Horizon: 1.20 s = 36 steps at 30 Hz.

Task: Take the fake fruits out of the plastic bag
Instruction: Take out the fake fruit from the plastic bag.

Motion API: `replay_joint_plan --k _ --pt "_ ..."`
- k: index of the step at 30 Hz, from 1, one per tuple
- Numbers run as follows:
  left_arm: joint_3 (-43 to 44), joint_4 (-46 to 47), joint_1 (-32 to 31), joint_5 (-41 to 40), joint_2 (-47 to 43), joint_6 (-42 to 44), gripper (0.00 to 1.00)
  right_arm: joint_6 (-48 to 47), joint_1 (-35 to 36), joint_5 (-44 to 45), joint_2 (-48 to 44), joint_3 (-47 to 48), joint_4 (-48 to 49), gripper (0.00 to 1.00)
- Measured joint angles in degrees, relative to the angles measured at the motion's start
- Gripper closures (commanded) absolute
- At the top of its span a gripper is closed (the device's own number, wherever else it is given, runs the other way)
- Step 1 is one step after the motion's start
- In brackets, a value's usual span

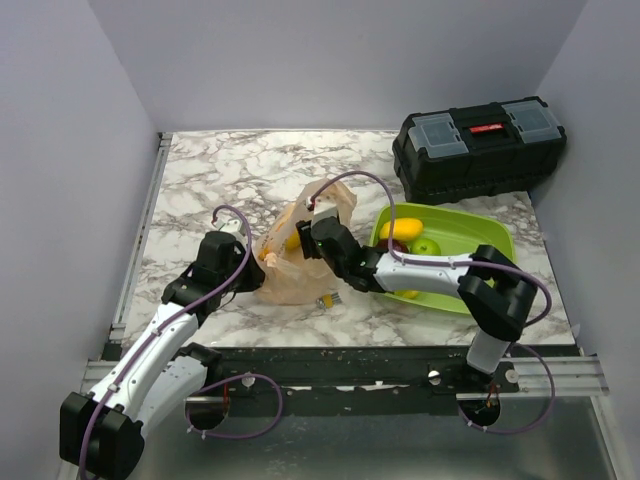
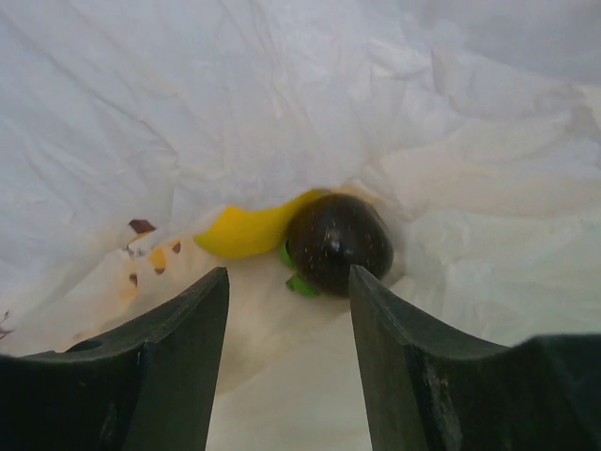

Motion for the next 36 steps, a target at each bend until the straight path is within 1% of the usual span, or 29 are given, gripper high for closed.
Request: replay_joint_plan --k 6,13,18,21,22,26,30,34,36 --pt "0.3 0.0 0.0 0.1 0.3 0.1 1.00 -2.4 -1.0 1.5 7.3 5.5 0.3 0.33" --pt "1.6 0.2 0.0 0.4 1.2 0.1 1.00 -4.9 -2.9 1.6 13.9 8.2 2.3 0.22" --pt "1.7 0.1 0.0 0.5 1.7 0.3 1.00 -5.2 -5.0 1.5 18.3 10.6 3.9 0.22" --pt "1.7 0.1 0.0 0.5 1.8 0.5 1.00 -5.2 -5.8 1.2 21.1 11.1 4.1 0.24" --pt "1.7 0.1 0.0 0.5 1.8 0.5 1.00 -5.2 -6.0 1.0 21.9 11.1 4.1 0.25" --pt "1.8 0.1 0.0 0.5 2.0 0.5 1.00 -4.8 -6.4 0.2 23.1 11.3 4.7 0.42" --pt "1.8 0.1 0.0 0.5 2.3 0.5 1.00 -4.8 -6.4 -0.7 23.1 11.3 4.8 0.56" --pt "1.8 0.0 0.0 0.4 2.4 0.5 1.00 -4.4 -6.4 -3.1 21.7 11.3 3.1 0.70" --pt "1.9 -0.1 0.0 0.4 2.4 0.6 1.00 -3.8 -6.4 -4.5 19.8 11.1 1.8 0.74"
